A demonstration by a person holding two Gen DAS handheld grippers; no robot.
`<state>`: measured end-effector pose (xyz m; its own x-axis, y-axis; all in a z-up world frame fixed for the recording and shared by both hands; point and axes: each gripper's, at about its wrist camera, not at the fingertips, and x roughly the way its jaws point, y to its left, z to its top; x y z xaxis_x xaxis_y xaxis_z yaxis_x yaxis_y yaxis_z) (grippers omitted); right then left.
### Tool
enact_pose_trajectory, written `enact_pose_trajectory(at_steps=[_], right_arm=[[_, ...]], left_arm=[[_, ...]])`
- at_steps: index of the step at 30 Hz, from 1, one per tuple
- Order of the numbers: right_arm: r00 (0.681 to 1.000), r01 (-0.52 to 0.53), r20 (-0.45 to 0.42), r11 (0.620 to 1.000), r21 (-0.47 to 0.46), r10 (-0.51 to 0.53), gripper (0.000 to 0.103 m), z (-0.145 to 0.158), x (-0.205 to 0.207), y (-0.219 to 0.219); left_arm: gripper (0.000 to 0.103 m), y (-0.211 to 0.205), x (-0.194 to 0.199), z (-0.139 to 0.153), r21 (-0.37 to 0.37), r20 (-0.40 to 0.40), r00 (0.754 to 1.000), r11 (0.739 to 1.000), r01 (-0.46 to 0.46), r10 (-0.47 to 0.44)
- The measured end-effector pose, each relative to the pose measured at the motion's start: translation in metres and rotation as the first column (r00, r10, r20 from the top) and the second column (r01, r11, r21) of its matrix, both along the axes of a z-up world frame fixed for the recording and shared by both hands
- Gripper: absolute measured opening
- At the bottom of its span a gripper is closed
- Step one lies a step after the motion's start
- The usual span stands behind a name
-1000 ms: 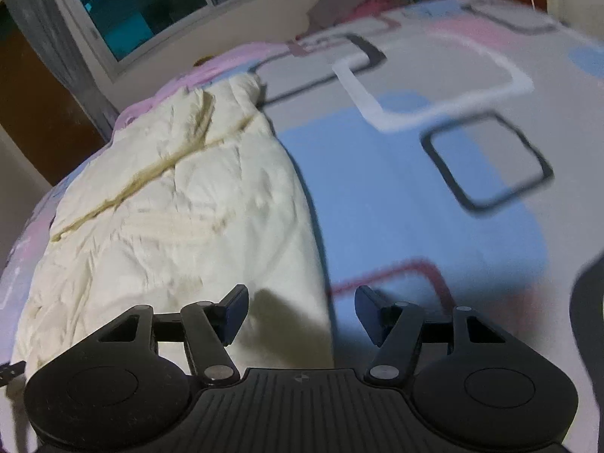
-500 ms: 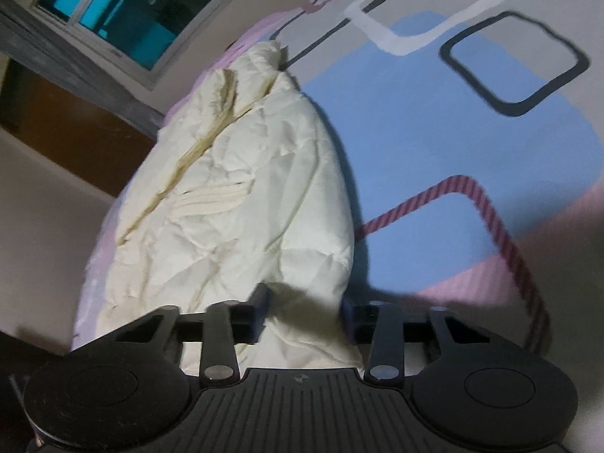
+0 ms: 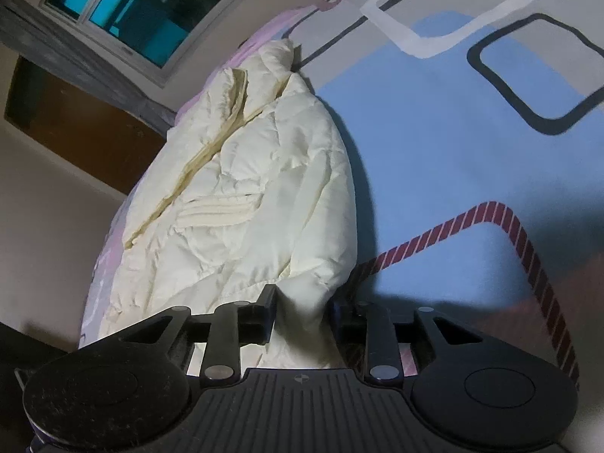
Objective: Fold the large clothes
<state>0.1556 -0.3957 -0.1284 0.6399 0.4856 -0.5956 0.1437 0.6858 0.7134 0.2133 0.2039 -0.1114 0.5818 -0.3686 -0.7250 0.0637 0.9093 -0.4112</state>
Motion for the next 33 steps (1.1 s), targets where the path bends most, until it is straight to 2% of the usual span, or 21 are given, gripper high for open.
enact_pose_trajectory(at_steps=[2,4,6,7,8,9,13,14,15,17,18,19,20,23,24,25,27,28,30,33], right_arm=[[1.000,0.008,-0.007,0.999,0.052,-0.008,0.030,-0.006,-0.007,-0.003],[1.000,0.011,0.001,0.998,0.060,-0.011,0.030,-0.005,-0.015,-0.006],[0.997,0.066,0.033,0.997,0.031,-0.067,0.031,0.003,-0.024,-0.013],[0.993,0.106,0.046,0.994,0.017,-0.107,0.036,0.007,-0.027,-0.018],[0.990,0.136,0.049,0.991,0.011,-0.136,0.067,0.008,-0.028,-0.022],[0.988,0.147,0.052,0.989,0.013,-0.147,0.080,0.008,-0.025,-0.026],[0.997,0.072,0.007,0.996,0.054,-0.073,0.080,0.003,-0.006,-0.022],[0.999,0.047,0.001,0.998,0.040,-0.047,0.074,0.004,-0.004,-0.019],[1.000,0.008,-0.019,1.000,0.027,-0.007,0.055,0.005,0.000,-0.014],[0.997,-0.060,-0.049,0.998,0.001,0.060,0.033,0.004,0.002,-0.002],[0.996,-0.079,-0.039,0.997,-0.020,0.078,0.023,0.004,0.000,0.001],[0.996,-0.086,-0.025,0.996,-0.018,0.085,0.014,0.004,-0.004,0.002],[0.998,-0.070,-0.001,0.997,0.013,0.070,0.007,0.005,-0.008,-0.002],[0.993,-0.023,0.115,0.996,0.085,0.013,0.004,0.026,-0.023,-0.016],[0.991,-0.028,0.131,0.997,0.067,0.019,0.004,0.032,-0.024,-0.016],[0.993,-0.042,0.113,0.999,0.028,0.039,0.004,0.031,-0.021,-0.014],[0.997,-0.081,0.011,0.996,-0.050,0.081,0.004,0.016,-0.008,-0.003],[0.997,-0.081,-0.014,0.995,-0.052,0.080,0.004,0.009,-0.004,-0.001],[0.999,-0.040,0.009,0.999,0.001,0.040,0.004,0.010,-0.005,-0.007],[0.995,-0.010,0.099,0.998,0.065,0.003,0.004,0.030,-0.004,-0.014]], left_arm=[[0.042,0.000,-0.003,-0.001,0.000,0.003,1.000,1.000,0.003,-0.003],[0.029,0.003,-0.007,-0.002,-0.001,0.002,1.000,1.000,0.005,-0.005],[0.028,0.006,-0.010,-0.003,-0.013,0.002,1.000,1.000,0.001,-0.001],[0.029,0.006,-0.010,-0.003,-0.014,0.003,1.000,1.000,0.000,0.000],[0.031,0.006,-0.011,-0.002,-0.009,0.005,1.000,1.000,-0.002,0.002],[0.033,0.004,-0.011,-0.002,0.000,0.006,1.000,1.000,-0.001,0.001],[0.037,0.001,-0.010,-0.001,-0.002,-0.003,1.000,1.000,-0.012,0.012],[0.037,0.001,-0.010,-0.001,-0.002,-0.005,1.000,1.000,-0.014,0.014],[0.037,0.001,-0.010,-0.001,0.001,-0.005,1.000,1.000,-0.014,0.014],[0.034,0.002,-0.009,-0.002,0.002,-0.008,1.000,1.000,-0.020,0.020],[0.027,0.002,-0.009,-0.002,0.003,-0.008,1.000,1.000,-0.026,0.026],[0.015,0.003,-0.010,-0.002,0.000,-0.006,1.000,1.000,-0.027,0.027],[0.010,0.005,-0.013,0.000,-0.014,0.006,0.999,0.999,-0.038,0.039],[0.008,0.019,-0.033,0.012,-0.162,0.130,0.987,0.984,-0.077,0.098],[0.008,0.024,-0.037,0.012,-0.192,0.143,0.982,0.977,-0.091,0.119],[0.008,0.025,-0.037,0.008,-0.185,0.124,0.983,0.977,-0.108,0.133],[0.008,0.023,-0.029,-0.007,-0.136,0.035,0.990,0.982,-0.128,0.134],[0.008,0.019,-0.027,-0.011,-0.118,0.023,0.991,0.985,-0.129,0.133],[0.008,0.019,-0.029,-0.008,-0.137,0.030,0.988,0.980,-0.146,0.151],[0.008,0.020,-0.033,0.010,-0.181,0.077,0.986,0.974,-0.135,0.151]])
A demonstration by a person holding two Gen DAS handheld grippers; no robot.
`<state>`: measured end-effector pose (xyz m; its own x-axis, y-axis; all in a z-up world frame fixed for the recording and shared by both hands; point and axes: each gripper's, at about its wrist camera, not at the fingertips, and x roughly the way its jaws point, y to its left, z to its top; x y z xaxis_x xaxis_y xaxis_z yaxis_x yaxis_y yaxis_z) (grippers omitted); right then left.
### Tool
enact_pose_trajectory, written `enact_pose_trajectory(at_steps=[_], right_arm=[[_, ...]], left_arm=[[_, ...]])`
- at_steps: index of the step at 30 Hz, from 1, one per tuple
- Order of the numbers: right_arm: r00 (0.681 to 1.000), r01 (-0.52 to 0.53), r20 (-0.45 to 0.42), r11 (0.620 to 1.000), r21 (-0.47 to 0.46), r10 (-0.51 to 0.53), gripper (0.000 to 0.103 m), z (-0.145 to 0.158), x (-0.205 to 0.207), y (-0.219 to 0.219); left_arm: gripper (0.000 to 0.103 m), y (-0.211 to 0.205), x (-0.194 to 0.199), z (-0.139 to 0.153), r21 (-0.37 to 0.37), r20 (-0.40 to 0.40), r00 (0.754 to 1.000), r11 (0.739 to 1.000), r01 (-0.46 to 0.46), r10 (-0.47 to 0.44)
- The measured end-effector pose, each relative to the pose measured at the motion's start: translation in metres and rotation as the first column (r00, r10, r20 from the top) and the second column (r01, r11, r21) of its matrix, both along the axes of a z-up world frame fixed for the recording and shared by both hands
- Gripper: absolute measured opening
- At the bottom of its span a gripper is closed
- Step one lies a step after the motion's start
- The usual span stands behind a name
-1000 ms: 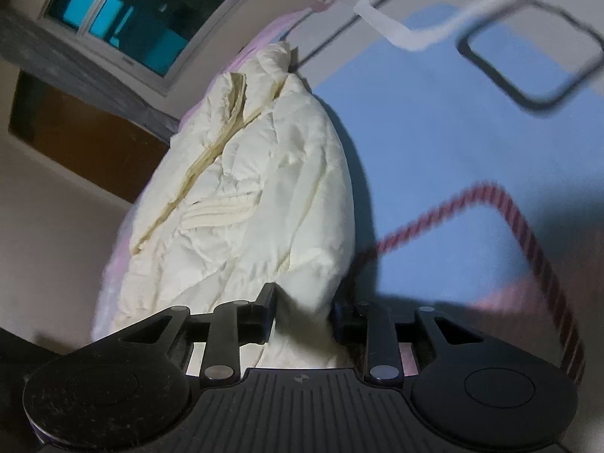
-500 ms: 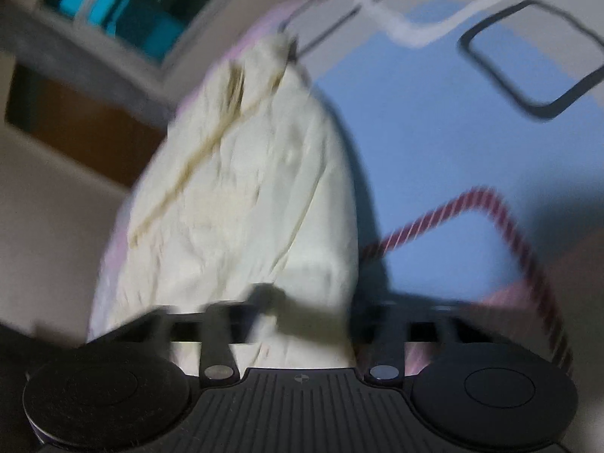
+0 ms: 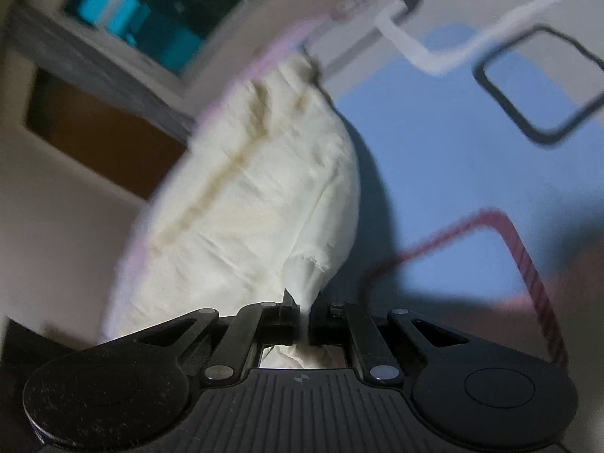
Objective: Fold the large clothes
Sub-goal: 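Grasp the hem with the left gripper while the right gripper grasps it too, lifting toward the collar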
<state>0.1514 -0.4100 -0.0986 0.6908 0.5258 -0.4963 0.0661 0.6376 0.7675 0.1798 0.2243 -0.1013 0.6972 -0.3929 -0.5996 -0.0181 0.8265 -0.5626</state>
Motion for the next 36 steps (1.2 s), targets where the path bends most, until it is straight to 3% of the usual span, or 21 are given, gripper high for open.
enact_pose_trajectory(at_steps=[7,11,16,21,26,30,31,33,35,36], right_arm=[[0.989,0.040,0.142,0.997,0.071,-0.050,0.004,0.068,0.057,-0.010],[0.979,0.074,0.181,0.990,0.118,-0.095,0.005,0.098,0.120,-0.015],[0.978,0.111,0.157,0.982,0.155,-0.135,0.005,0.123,0.213,-0.026],[0.983,0.140,0.095,0.979,0.148,-0.155,0.005,0.118,0.301,-0.028],[0.982,0.187,-0.004,0.972,0.144,-0.188,0.005,0.081,0.374,-0.032],[0.985,0.172,-0.051,0.980,0.097,-0.167,0.005,0.049,0.414,-0.036],[0.986,0.160,-0.053,0.981,0.105,-0.155,0.009,0.042,0.422,-0.038],[0.980,0.196,-0.074,0.970,0.146,-0.187,0.048,0.032,0.425,-0.046],[0.965,0.264,-0.038,0.957,0.121,-0.261,0.061,0.034,0.421,-0.054],[0.960,0.280,-0.024,0.952,0.127,-0.279,0.062,0.034,0.419,-0.060]], left_arm=[[0.008,-0.001,0.038,0.074,-0.072,0.196,0.981,0.997,0.014,0.001],[0.008,-0.006,0.097,0.110,-0.090,0.273,0.962,0.995,0.036,-0.010],[0.008,-0.016,0.187,0.134,-0.095,0.299,0.953,0.993,0.073,-0.041],[0.008,-0.019,0.270,0.123,-0.078,0.257,0.963,0.992,0.103,-0.080],[0.009,-0.022,0.349,0.090,-0.066,0.149,0.983,0.991,0.117,-0.106],[0.017,-0.019,0.397,0.061,-0.059,0.063,0.993,0.993,0.105,-0.101],[0.018,-0.017,0.408,0.056,-0.062,0.048,0.994,0.993,0.100,-0.097],[0.023,-0.010,0.422,0.048,-0.099,0.016,0.996,0.991,0.091,-0.090],[0.024,-0.005,0.432,0.042,-0.126,-0.006,0.996,0.988,0.092,-0.094],[0.025,-0.003,0.433,0.041,-0.132,-0.009,0.996,0.987,0.090,-0.092]])
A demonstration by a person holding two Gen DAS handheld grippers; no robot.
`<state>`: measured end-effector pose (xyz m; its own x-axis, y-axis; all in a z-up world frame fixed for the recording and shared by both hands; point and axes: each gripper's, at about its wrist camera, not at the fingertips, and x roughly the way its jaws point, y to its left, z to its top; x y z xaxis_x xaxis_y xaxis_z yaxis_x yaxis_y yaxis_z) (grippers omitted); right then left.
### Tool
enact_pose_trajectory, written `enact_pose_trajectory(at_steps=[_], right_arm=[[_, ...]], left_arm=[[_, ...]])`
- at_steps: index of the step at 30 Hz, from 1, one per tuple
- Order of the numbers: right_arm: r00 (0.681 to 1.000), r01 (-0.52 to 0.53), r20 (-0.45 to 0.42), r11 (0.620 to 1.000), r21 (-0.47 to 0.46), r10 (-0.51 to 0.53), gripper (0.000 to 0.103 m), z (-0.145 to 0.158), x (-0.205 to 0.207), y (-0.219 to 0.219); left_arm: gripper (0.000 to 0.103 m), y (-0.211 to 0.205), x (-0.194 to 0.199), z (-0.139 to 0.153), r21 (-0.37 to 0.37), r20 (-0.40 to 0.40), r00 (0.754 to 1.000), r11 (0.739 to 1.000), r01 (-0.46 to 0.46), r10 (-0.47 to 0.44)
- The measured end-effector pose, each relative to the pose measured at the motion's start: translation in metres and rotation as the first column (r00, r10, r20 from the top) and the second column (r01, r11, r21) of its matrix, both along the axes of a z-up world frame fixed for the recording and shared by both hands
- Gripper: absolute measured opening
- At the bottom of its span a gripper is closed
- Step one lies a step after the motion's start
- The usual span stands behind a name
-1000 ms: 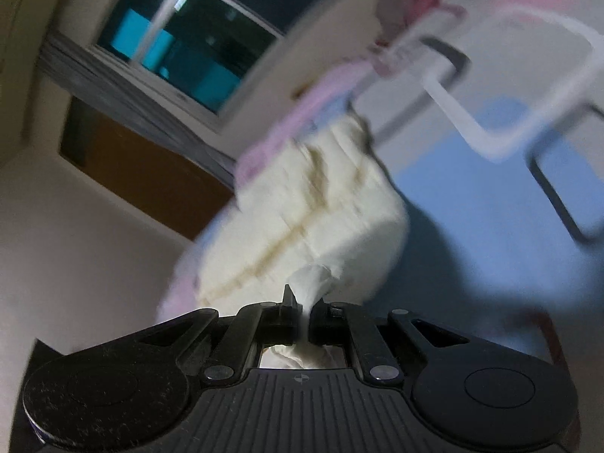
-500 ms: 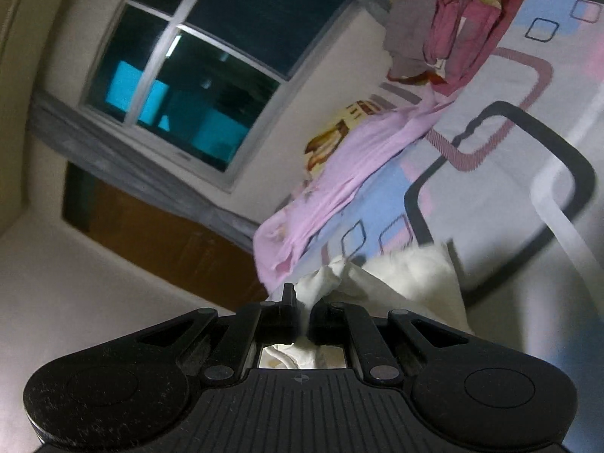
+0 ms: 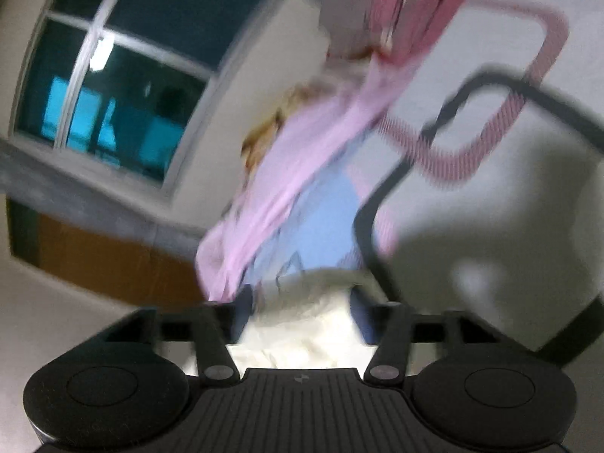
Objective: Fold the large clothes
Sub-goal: 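Grasp the hem with the left gripper while the right gripper grasps it too, lifting toward the collar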
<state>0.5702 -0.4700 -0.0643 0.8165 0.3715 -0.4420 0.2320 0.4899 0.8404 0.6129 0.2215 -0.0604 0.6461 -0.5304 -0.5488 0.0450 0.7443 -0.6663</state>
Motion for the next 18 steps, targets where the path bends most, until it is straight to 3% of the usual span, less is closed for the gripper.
enact_pose_trajectory(at_steps=[2,3,4,6,9,11,14,17,18], right_arm=[[1.000,0.011,0.014,1.000,-0.014,-0.011,0.062,0.001,-0.004,-0.007],[1.000,-0.009,0.001,0.996,-0.084,0.009,0.062,0.003,-0.005,-0.004],[0.999,-0.040,-0.014,0.990,-0.134,0.039,0.062,0.004,-0.004,0.000],[0.994,-0.102,-0.049,0.974,-0.201,0.094,0.062,0.001,-0.002,0.009],[0.988,-0.148,-0.073,0.956,-0.253,0.134,0.062,-0.007,0.001,0.024],[0.985,-0.168,-0.092,0.947,-0.273,0.148,0.062,-0.013,0.006,0.033],[0.979,-0.198,-0.112,0.929,-0.314,0.171,0.061,-0.019,0.019,0.047],[0.972,-0.235,-0.121,0.897,-0.375,0.204,0.028,-0.016,0.025,0.060],[0.968,-0.251,-0.126,0.879,-0.404,0.219,0.020,-0.014,0.027,0.064]], left_arm=[[0.029,0.008,0.001,-0.003,-0.037,0.004,1.000,0.999,-0.001,0.001],[0.043,0.013,-0.001,-0.004,-0.056,0.015,1.000,0.998,-0.009,0.009],[0.074,0.022,-0.005,-0.004,-0.069,0.039,0.998,0.997,-0.041,0.044],[0.099,0.040,-0.012,-0.003,-0.078,0.092,0.982,0.984,-0.158,0.165],[0.093,0.059,-0.010,-0.001,-0.053,0.115,0.977,0.984,-0.172,0.177],[0.090,0.055,-0.004,0.002,0.046,0.119,0.989,0.994,-0.096,0.090],[0.083,0.041,0.009,-0.006,0.121,0.074,0.996,0.992,0.032,-0.041],[0.066,0.022,0.024,-0.018,0.163,0.014,0.991,0.978,0.129,-0.133],[0.042,0.015,0.030,-0.023,0.176,-0.012,0.986,0.971,0.164,-0.164]])
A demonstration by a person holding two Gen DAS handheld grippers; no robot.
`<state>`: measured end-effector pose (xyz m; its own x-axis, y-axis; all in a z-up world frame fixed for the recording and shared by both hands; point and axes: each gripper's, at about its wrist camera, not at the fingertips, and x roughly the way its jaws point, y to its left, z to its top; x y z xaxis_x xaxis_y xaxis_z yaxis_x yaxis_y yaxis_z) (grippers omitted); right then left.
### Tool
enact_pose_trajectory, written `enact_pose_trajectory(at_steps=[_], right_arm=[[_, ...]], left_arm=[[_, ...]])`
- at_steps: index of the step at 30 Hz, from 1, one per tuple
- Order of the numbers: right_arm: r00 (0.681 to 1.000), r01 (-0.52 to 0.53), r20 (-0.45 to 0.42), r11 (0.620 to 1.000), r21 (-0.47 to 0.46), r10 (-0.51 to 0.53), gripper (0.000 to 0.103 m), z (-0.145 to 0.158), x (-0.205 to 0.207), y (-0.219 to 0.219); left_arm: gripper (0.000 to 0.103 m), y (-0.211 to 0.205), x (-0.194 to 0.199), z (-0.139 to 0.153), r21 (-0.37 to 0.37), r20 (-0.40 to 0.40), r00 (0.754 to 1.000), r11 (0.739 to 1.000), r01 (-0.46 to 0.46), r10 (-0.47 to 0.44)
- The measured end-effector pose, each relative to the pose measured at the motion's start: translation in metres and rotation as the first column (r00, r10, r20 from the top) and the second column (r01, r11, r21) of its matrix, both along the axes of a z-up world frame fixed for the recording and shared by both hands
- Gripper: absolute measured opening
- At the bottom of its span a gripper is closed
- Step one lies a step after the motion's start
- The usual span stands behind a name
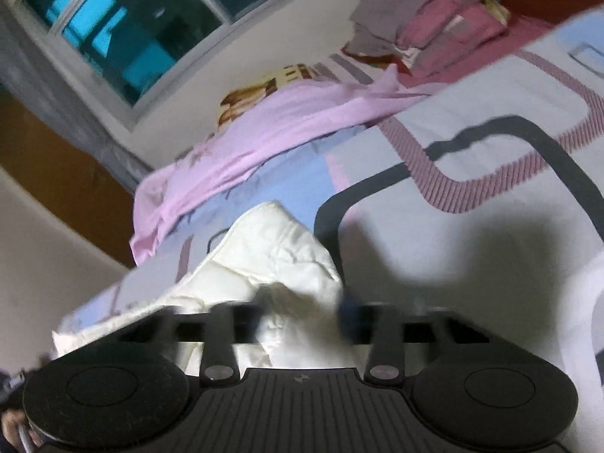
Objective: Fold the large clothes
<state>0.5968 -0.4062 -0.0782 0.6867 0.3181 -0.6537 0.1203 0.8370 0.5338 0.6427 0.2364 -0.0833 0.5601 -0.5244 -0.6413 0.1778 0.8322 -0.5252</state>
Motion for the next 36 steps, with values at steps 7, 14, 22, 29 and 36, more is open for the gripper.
enact_pose_trajectory(at_steps=[7,14,22,29,36], right_arm=[[0.989,-0.024,0.143,0.998,-0.057,0.032,0.003,0.029,-0.007,0.003],[0.995,0.085,0.060,0.991,-0.103,-0.079,0.003,0.000,0.022,0.015],[0.987,0.137,-0.071,0.988,-0.075,-0.143,0.003,-0.066,0.030,0.020],[0.976,0.217,0.022,0.950,-0.223,-0.218,0.083,-0.016,-0.008,0.016],[0.960,0.268,0.106,0.960,-0.078,-0.259,0.082,0.011,-0.148,-0.007]], left_arm=[[0.004,-0.004,0.000,0.012,-0.062,0.105,0.993,0.996,0.069,-0.062],[0.004,-0.009,0.026,-0.013,-0.030,0.045,0.999,1.000,0.008,-0.006],[0.011,-0.006,0.036,-0.065,-0.085,-0.050,0.998,0.995,-0.050,0.045],[0.075,0.015,-0.005,-0.041,-0.051,0.047,0.981,0.981,-0.187,0.189],[0.079,0.066,-0.155,-0.010,-0.180,0.093,0.927,0.922,-0.343,0.363]])
